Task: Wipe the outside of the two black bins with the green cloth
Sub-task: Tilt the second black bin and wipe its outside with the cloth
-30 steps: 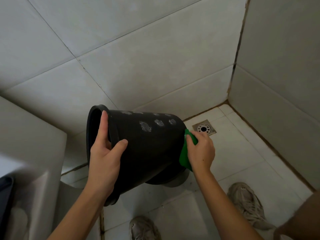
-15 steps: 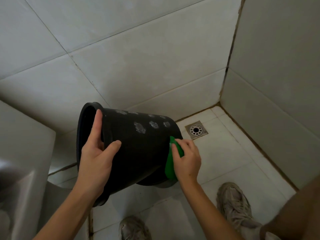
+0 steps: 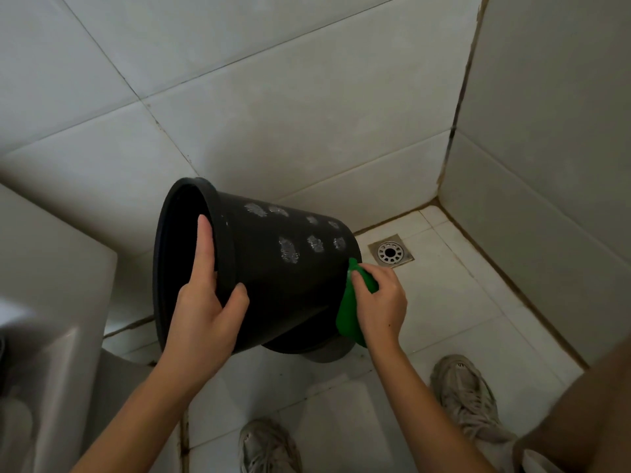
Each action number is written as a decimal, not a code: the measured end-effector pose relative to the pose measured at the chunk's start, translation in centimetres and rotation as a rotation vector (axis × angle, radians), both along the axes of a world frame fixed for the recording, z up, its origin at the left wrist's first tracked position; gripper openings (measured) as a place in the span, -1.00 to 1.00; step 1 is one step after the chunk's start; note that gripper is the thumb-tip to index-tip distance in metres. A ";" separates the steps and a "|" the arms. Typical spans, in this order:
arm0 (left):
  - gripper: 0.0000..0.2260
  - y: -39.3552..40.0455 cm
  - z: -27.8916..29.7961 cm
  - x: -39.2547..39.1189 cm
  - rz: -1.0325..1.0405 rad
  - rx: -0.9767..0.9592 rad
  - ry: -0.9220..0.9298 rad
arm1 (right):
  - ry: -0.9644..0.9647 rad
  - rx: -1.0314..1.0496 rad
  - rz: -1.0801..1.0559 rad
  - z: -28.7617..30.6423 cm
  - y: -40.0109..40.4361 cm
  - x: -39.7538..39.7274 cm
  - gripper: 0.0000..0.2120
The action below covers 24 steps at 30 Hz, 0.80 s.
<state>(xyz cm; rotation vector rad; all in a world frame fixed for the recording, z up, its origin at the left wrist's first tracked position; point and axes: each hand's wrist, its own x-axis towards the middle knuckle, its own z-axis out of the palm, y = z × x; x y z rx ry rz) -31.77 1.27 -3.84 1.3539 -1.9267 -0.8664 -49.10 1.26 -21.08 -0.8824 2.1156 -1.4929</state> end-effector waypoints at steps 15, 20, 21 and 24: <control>-0.53 -1.4 0.6 -0.6 0.211 0.153 0.053 | -0.035 0.027 0.006 -0.9 0.4 0.4 -0.77; -0.35 -3.1 1.5 -1.7 0.197 0.074 -0.048 | -0.043 0.024 0.005 -0.9 0.5 0.5 -0.77; -0.41 -3.5 1.5 -1.9 0.205 0.082 -0.048 | -0.041 0.024 0.004 -0.9 0.5 0.5 -0.76; -0.56 -4.1 1.5 -2.1 0.252 0.102 -0.042 | -0.040 0.019 0.003 -0.9 0.5 0.6 -0.76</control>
